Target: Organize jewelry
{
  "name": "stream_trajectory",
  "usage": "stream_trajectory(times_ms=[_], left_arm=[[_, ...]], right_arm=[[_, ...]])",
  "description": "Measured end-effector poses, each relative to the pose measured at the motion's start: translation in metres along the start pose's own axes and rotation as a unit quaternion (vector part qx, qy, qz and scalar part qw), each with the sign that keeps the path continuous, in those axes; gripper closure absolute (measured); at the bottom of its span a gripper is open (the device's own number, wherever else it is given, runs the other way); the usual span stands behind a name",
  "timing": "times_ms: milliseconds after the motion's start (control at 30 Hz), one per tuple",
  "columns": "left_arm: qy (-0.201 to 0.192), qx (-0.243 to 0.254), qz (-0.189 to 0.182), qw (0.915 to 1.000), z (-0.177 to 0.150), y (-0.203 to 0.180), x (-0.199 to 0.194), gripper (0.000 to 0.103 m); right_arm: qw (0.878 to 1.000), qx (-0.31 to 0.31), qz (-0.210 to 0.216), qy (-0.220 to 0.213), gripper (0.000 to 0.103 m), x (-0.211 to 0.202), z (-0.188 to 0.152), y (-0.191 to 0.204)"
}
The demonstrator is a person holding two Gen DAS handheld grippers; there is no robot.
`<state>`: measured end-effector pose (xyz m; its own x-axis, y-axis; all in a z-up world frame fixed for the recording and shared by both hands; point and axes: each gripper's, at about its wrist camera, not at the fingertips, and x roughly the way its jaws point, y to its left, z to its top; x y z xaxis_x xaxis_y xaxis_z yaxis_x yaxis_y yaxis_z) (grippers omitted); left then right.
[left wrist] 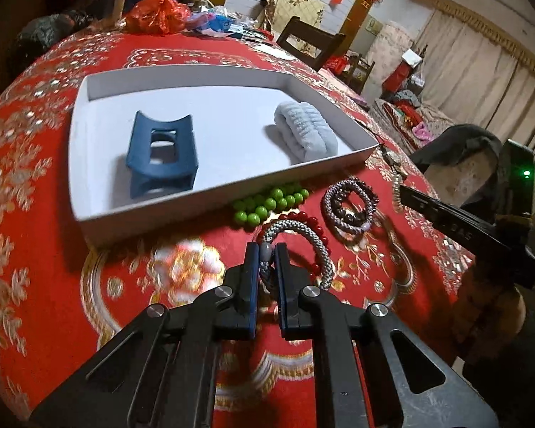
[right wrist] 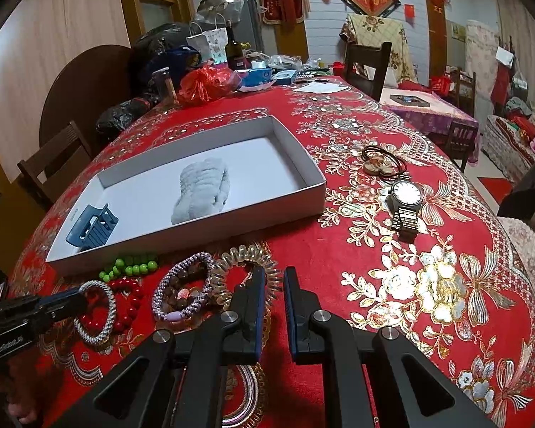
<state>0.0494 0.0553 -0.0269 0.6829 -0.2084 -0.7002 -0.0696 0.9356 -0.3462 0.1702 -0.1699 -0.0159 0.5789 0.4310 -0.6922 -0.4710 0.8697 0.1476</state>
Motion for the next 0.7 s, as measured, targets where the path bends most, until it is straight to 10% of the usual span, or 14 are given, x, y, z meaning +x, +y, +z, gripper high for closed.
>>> stream_trajectory(times_ms=[700], left_arm=[[-0.023, -0.059, -0.021, 0.9978, -0.011, 0.025, -0.022, 0.096]], right_arm=[[1.0, -0.006, -0.005, 0.001, 0.094, 0.001, 0.0, 0.003]])
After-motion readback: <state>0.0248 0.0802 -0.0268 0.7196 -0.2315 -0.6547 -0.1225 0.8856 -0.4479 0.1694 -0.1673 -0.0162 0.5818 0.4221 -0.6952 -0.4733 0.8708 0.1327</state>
